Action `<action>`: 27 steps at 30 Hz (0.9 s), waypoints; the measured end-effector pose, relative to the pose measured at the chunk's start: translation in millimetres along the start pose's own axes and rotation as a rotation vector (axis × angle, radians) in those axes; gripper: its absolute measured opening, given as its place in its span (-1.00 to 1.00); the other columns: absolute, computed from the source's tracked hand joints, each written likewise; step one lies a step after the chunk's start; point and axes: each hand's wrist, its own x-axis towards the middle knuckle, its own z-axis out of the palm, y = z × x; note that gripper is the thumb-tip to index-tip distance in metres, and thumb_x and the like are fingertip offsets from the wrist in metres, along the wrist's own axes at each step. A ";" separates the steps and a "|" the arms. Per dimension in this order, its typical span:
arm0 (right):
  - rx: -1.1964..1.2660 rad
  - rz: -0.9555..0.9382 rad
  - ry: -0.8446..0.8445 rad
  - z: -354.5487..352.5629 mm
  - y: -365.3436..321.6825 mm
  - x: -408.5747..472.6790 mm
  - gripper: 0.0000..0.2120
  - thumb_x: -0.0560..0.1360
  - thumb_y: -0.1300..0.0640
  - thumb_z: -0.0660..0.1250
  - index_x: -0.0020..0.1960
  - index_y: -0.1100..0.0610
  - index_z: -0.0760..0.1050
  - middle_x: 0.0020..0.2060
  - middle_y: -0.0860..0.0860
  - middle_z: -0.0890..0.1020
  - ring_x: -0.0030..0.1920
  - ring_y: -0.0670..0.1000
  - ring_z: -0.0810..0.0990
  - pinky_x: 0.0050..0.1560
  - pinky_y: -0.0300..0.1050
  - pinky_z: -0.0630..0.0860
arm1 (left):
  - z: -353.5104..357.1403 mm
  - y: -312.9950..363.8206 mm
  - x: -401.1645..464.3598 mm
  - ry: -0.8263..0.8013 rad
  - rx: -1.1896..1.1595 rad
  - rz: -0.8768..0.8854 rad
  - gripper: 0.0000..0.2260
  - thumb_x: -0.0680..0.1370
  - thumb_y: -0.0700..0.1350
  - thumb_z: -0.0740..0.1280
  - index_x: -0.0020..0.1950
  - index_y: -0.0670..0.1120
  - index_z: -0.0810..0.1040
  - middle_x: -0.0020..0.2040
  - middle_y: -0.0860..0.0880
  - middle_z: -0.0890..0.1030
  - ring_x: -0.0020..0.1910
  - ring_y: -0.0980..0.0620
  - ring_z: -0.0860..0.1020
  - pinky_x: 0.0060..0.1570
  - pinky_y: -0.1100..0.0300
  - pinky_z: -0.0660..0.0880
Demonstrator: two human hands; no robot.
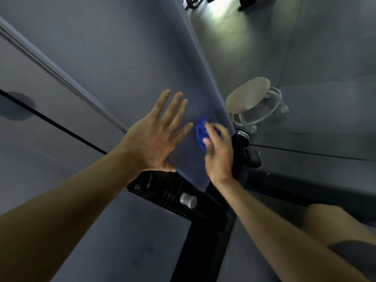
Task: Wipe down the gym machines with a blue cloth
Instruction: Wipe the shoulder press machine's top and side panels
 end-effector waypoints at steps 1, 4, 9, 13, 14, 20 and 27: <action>-0.026 0.044 0.026 1.6 9.5 20.2 -0.64 0.60 0.33 0.24 0.38 0.27 0.54 0.24 0.22 0.53 0.25 0.16 0.53 0.32 -0.35 0.33 | -0.9 0.0 -0.3 -0.002 -0.002 0.005 0.05 0.46 0.61 -0.18 0.68 -0.12 -0.28 0.58 -0.52 -0.25 0.57 -0.56 -0.24 0.50 -0.48 -0.18; -0.032 0.137 0.085 6.4 14.5 28.9 -0.61 0.59 0.38 0.27 0.41 0.27 0.52 0.25 0.22 0.53 0.25 0.26 0.53 0.33 -0.40 0.27 | -1.0 0.1 -1.5 0.018 0.011 0.014 0.07 0.45 0.63 -0.19 0.68 -0.12 -0.28 0.57 -0.52 -0.24 0.57 -0.56 -0.23 0.50 -0.48 -0.18; 0.023 -0.007 -0.001 4.0 -31.2 -86.1 -0.49 0.49 0.50 0.38 0.41 0.27 0.51 0.32 0.22 0.49 0.33 0.10 0.46 0.40 -0.39 0.26 | 4.0 -1.5 -0.1 0.037 -0.035 0.018 0.05 0.46 0.61 -0.22 0.69 -0.13 -0.24 0.57 -0.54 -0.22 0.56 -0.58 -0.21 0.49 -0.49 -0.20; -0.018 -0.033 -0.016 4.6 -1.3 -34.5 -0.51 0.49 0.50 0.27 0.39 0.27 0.53 0.29 0.22 0.50 0.29 0.19 0.51 0.40 -0.18 0.39 | 4.3 -0.9 0.1 0.022 -0.012 0.012 0.05 0.46 0.60 -0.24 0.68 -0.13 -0.28 0.56 -0.54 -0.25 0.56 -0.58 -0.23 0.49 -0.50 -0.22; -0.043 -0.005 0.029 5.0 11.4 -2.9 -0.51 0.49 0.50 0.24 0.38 0.28 0.53 0.27 0.23 0.51 0.25 0.22 0.52 0.38 -0.14 0.41 | 4.5 -0.7 0.2 0.027 -0.007 0.013 0.05 0.46 0.61 -0.23 0.68 -0.13 -0.28 0.56 -0.55 -0.25 0.56 -0.59 -0.23 0.49 -0.50 -0.22; -0.100 0.012 0.073 -4.0 21.4 8.5 -0.63 0.53 0.42 0.30 0.32 0.27 0.52 0.22 0.18 0.58 0.21 0.20 0.56 0.29 0.15 0.49 | 4.8 -0.6 -0.5 0.039 -0.001 0.011 0.06 0.46 0.61 -0.21 0.67 -0.14 -0.29 0.55 -0.56 -0.26 0.55 -0.60 -0.23 0.48 -0.50 -0.25; -0.015 -0.124 -0.083 1.6 9.5 -79.2 -0.39 0.37 0.59 0.32 0.34 0.18 0.53 0.29 0.17 0.52 0.26 0.20 0.55 0.23 0.14 0.57 | 1.9 -0.4 0.2 0.013 -0.038 -0.001 0.06 0.44 0.62 -0.23 0.68 -0.12 -0.28 0.56 -0.54 -0.26 0.56 -0.58 -0.24 0.49 -0.49 -0.21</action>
